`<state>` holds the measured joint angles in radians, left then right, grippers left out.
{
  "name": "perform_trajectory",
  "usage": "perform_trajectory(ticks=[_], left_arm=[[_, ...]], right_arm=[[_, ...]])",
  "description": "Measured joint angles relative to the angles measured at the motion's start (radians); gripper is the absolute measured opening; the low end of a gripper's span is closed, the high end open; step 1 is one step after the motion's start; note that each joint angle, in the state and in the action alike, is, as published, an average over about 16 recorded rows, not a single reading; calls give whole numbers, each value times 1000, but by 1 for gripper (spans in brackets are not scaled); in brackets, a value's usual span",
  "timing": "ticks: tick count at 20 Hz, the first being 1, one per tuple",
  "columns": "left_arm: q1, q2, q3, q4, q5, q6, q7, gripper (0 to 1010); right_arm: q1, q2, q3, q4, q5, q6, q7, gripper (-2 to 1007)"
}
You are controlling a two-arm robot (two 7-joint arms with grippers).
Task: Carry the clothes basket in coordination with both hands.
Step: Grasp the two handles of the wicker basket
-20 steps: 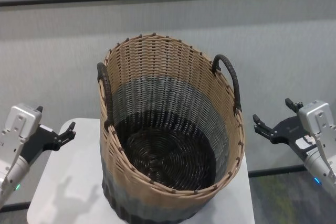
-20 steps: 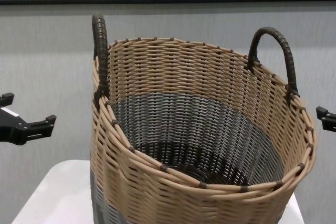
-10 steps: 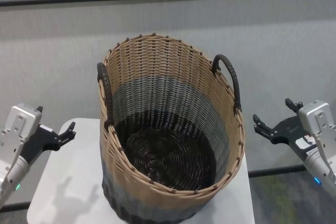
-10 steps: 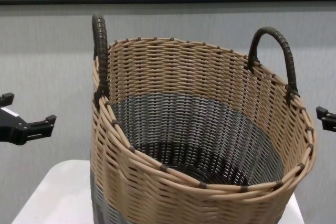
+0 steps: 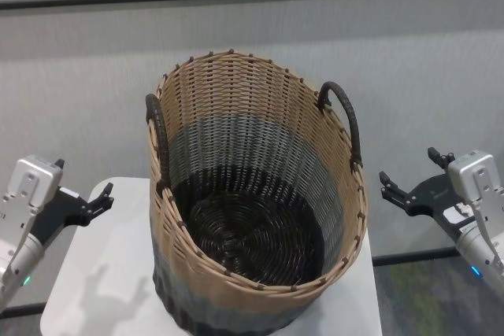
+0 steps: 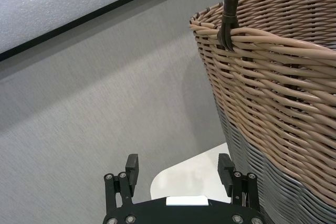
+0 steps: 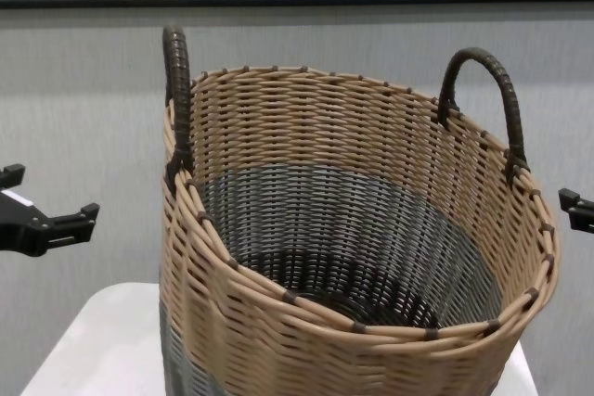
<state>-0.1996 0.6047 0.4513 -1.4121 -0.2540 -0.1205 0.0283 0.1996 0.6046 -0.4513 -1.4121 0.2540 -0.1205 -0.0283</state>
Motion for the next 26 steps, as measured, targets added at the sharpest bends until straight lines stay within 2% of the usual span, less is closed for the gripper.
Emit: perform_trajectory(ticks=[7,11,17,26], left_arm=[[2,0,-5,-2,-1,-1,-1,1002],[8,2,-16,-8,4,-19,3,1002],[24,4,-50,-37,8,-73,8,1002],[69,13,-127,-144,-32,-181,-16,1002]], right_arm=[[0,0,0,0,0,0,0,1001],[0,0,0,0,0,0,0,1001],[0,0,0,0,0,0,0,1001],[0,0,0,0,0,0,0,1001]])
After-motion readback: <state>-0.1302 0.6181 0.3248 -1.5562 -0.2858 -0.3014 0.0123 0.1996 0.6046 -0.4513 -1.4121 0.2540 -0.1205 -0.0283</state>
